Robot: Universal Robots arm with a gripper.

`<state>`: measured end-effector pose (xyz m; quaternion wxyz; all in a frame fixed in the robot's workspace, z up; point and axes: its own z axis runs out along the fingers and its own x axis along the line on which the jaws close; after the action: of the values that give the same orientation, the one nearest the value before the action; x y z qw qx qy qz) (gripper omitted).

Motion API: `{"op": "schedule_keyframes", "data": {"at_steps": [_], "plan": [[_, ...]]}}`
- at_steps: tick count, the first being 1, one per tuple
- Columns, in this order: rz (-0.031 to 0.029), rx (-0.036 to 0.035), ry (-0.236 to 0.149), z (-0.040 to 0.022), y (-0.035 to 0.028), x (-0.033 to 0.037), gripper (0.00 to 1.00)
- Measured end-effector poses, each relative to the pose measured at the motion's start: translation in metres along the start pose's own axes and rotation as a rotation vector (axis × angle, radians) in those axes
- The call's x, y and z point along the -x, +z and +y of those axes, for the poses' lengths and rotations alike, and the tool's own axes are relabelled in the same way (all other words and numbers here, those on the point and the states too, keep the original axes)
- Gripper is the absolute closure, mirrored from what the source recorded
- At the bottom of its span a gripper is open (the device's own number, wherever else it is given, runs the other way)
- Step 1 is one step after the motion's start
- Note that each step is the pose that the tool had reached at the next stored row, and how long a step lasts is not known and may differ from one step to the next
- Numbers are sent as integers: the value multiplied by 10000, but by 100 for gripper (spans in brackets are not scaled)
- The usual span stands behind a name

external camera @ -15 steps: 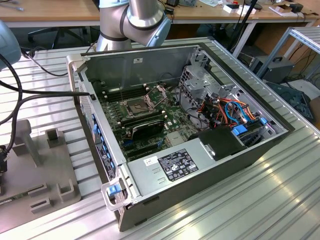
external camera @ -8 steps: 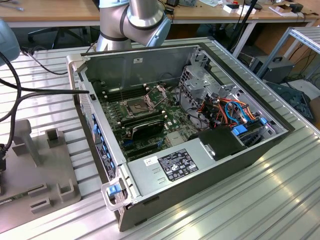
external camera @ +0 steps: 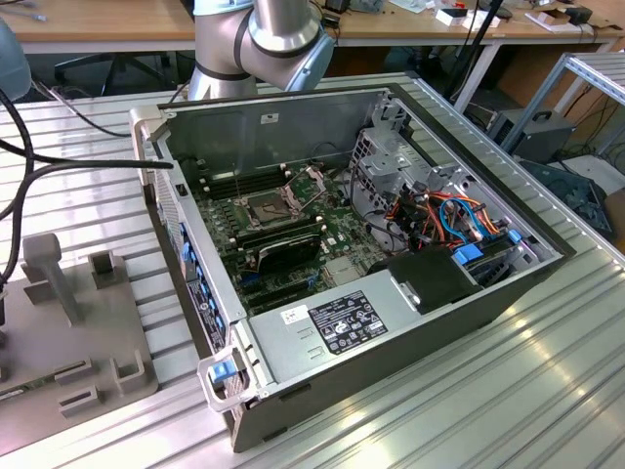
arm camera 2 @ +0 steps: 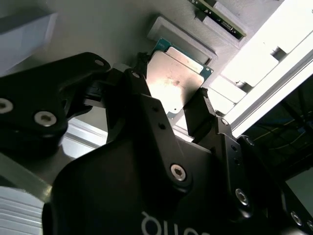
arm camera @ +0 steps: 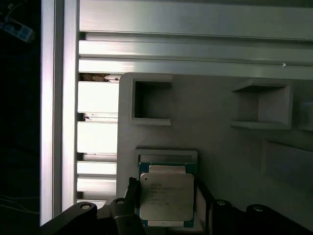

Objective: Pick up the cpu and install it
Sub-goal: 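Pick up the cpu and move it towards the insertion slot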

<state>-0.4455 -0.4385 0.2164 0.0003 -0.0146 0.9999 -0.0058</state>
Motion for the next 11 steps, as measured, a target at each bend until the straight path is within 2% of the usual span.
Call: {"op": "schedule_keyframes", "data": {"at_steps": [6, 11], "plan": [[-16, 1, 1, -1, -124, 0, 45], [-21, 13, 2, -1, -151, 0, 45]]}}
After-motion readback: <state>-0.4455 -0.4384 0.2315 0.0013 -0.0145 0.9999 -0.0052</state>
